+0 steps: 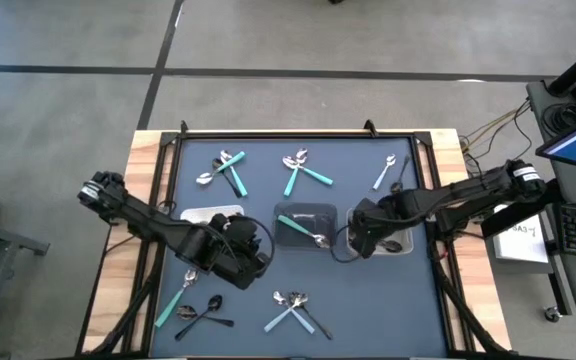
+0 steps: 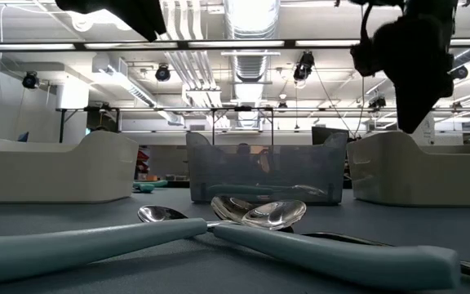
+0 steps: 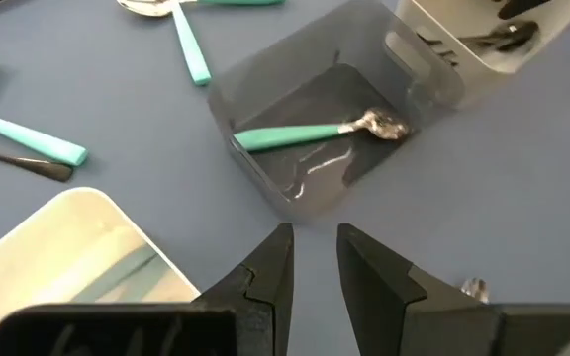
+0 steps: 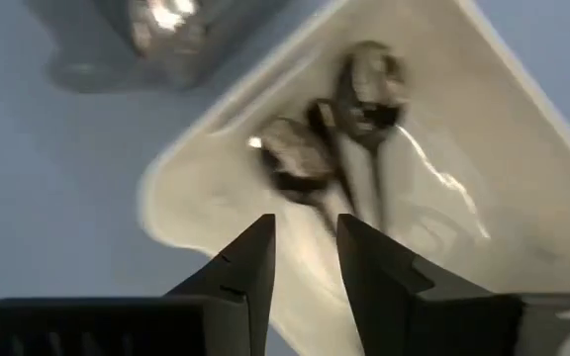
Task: Sort silverware by color (type)
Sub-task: Put the light blue spoon into the white bin
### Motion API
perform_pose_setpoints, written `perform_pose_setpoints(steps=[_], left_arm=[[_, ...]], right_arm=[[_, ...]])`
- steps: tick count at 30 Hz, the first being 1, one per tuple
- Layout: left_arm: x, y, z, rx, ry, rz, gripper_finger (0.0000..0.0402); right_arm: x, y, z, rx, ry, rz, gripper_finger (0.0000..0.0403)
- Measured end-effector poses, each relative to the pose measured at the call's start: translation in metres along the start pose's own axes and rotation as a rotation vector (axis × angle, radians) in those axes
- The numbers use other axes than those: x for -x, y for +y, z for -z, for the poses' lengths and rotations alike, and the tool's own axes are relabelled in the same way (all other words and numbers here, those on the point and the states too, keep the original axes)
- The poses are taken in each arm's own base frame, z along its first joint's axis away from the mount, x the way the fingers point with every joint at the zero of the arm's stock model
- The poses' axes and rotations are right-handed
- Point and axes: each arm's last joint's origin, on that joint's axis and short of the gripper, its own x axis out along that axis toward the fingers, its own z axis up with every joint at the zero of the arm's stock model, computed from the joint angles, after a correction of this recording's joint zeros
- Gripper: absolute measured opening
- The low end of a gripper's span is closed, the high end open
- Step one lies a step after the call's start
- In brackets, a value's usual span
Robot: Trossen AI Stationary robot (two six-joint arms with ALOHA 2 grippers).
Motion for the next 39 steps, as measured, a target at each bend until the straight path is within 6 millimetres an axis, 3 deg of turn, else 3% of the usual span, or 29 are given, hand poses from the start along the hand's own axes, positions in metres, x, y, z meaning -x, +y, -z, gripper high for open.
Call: perform_pose_setpoints(steps=[11, 16, 22, 28, 33, 39], left_arm=[[0.016, -0.013, 0.033, -0.149, 0.126, 0.095, 0.0064], [0.002, -0.031, 0.057, -0.208, 0.260, 0.145, 0.0064], [-0.031, -0.054, 0.085, -0.290, 0.364, 0.182, 0.0064], [-0.058, -0.063, 0.108, -0.428, 0.473, 0.179, 0.0064], [-0.063, -0.072, 0.118, -0.540, 0.467, 0.227, 0.0064], [-0.060, -0.089, 0.127, -0.541, 0.416, 0.356, 0.0064]], right_arm=[[0.004, 0.030, 0.033, 0.052, -0.092, -0.050, 0.0074], [0.006, 0.042, 0.045, 0.066, -0.111, -0.113, 0.0073], [0.010, 0.054, 0.052, 0.083, -0.130, -0.193, 0.0070], [0.028, 0.068, 0.052, 0.101, -0.165, -0.257, 0.0075], [0.045, 0.076, 0.047, 0.112, -0.196, -0.309, 0.0078], [0.051, 0.078, 0.046, 0.120, -0.199, -0.330, 0.0098]])
